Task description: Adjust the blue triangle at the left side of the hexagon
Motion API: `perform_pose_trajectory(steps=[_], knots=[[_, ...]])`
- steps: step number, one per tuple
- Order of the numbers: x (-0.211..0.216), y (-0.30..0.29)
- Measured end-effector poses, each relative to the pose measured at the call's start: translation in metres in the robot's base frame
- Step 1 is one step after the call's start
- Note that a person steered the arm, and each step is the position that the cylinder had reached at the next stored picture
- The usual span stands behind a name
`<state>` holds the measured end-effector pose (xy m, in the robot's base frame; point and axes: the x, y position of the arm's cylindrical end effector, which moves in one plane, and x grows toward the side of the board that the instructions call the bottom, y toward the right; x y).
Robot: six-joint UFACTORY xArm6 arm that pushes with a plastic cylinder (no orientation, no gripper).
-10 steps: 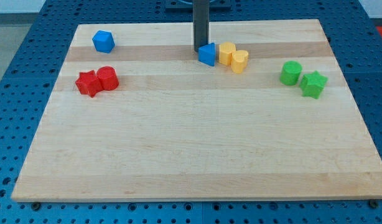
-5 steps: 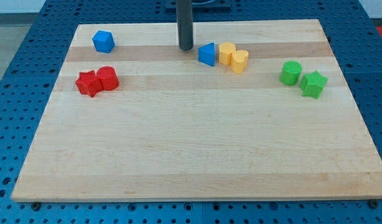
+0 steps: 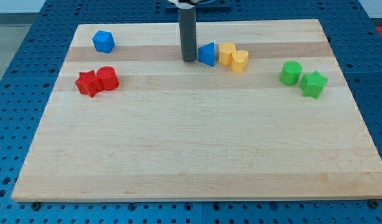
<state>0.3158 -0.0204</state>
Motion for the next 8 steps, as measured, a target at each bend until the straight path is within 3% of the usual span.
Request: perform_pose_trajectory(steps=[8], knots=[[0.0,0.017]])
